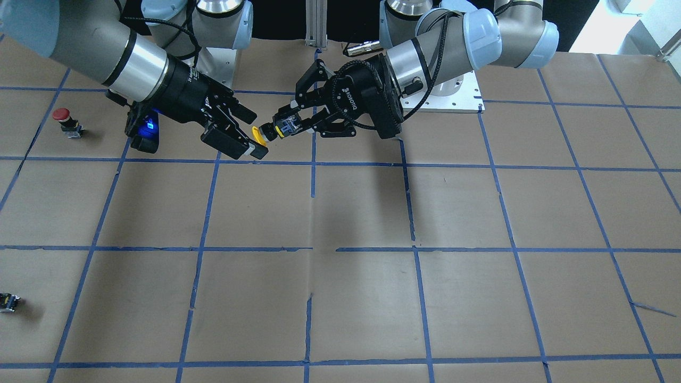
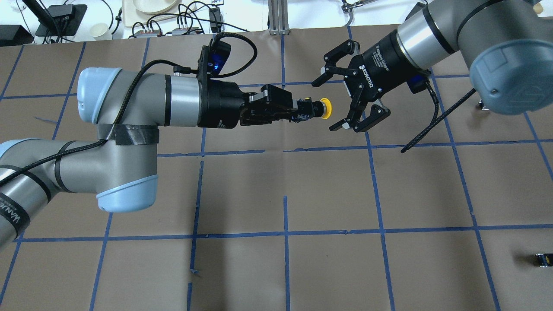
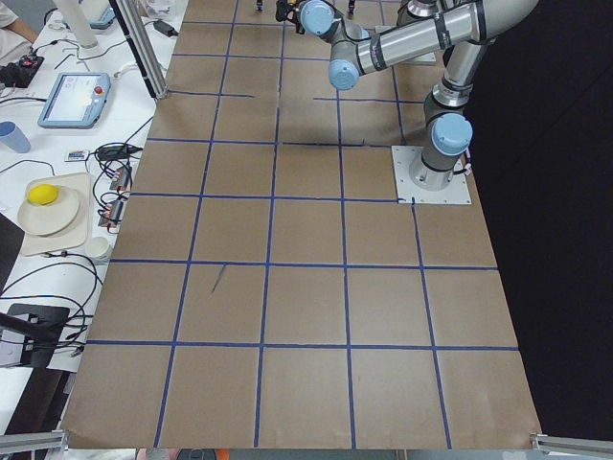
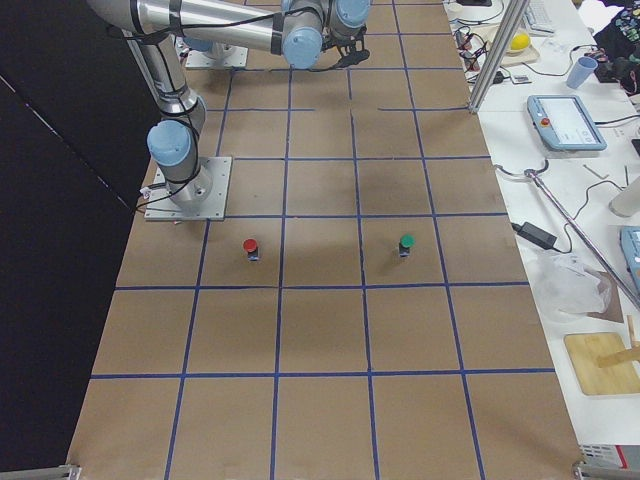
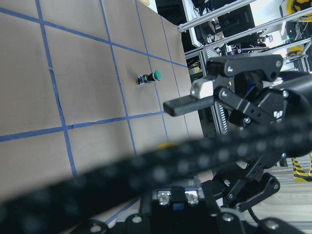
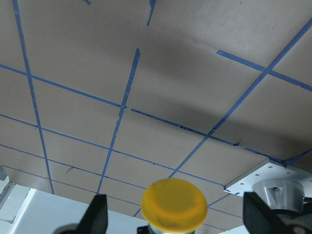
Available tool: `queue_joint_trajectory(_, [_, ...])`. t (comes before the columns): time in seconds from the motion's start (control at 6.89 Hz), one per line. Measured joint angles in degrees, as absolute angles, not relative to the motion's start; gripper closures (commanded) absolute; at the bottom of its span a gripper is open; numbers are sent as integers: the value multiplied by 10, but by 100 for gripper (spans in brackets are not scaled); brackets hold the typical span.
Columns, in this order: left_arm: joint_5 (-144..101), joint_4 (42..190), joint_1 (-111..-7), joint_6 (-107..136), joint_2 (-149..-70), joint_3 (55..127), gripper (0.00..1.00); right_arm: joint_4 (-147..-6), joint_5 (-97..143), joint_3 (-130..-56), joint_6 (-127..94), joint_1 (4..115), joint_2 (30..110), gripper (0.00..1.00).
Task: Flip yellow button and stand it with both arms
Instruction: 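Bring the right gripper onto the yellow button held by the left gripper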
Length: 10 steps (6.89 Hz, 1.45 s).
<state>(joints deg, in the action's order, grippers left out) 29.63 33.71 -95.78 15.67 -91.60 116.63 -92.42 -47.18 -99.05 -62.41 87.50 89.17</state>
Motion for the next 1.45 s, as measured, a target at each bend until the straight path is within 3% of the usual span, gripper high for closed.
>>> queue_joint_trajectory(1.45, [329,314,-979,206,-906,1162,99,-897,-500,-985,-625,875,905,16])
